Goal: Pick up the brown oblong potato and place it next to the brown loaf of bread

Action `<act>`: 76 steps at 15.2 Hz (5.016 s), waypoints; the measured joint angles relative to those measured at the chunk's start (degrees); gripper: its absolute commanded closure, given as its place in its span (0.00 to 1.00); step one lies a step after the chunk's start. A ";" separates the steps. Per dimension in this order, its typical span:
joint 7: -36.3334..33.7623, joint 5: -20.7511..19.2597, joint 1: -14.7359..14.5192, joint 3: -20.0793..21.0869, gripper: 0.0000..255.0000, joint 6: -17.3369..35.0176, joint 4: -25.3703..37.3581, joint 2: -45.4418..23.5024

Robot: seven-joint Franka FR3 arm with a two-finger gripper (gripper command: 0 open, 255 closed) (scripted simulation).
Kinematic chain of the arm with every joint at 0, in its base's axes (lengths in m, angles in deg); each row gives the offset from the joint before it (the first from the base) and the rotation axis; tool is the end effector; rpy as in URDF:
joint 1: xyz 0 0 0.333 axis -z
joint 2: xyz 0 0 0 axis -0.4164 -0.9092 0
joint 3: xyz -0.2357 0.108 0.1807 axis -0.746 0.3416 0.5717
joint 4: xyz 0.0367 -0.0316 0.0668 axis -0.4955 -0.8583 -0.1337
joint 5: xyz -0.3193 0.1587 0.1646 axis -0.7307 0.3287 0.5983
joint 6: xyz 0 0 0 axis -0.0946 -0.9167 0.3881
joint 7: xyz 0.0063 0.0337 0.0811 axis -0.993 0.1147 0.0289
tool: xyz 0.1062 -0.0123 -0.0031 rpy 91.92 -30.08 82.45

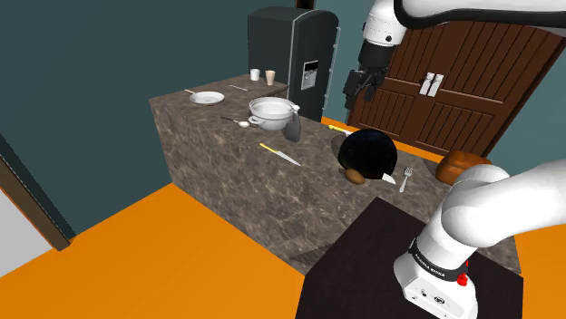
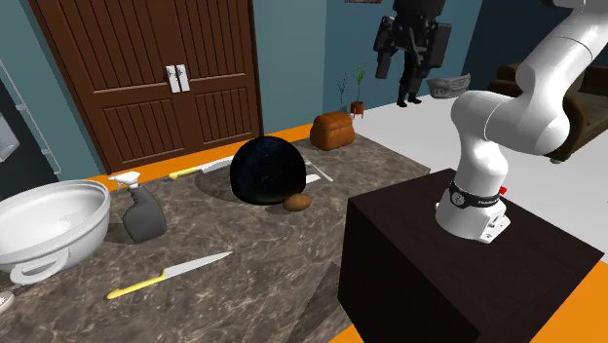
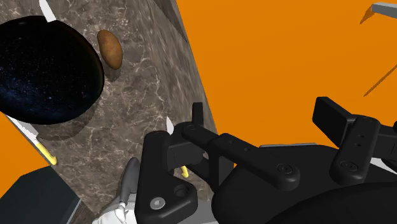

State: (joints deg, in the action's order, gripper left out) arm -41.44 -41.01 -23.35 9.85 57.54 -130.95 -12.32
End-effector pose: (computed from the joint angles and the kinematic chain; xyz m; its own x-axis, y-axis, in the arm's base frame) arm 0.3288 -0.0077 0.6063 0.9900 -0.0868 0.1108 -0.0916 -0.9950 0.0396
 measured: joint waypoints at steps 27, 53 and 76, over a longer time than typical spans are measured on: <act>15.00 -10.70 8.78 -18.49 0.00 47.13 -20.33 -25.66; 44.06 15.86 24.19 -11.25 0.00 76.59 -2.98 -72.27; 42.70 13.91 21.27 -14.78 1.00 72.45 -4.50 -66.77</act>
State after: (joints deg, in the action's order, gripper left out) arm 1.26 -27.10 -2.08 -4.93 129.99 -135.45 -79.09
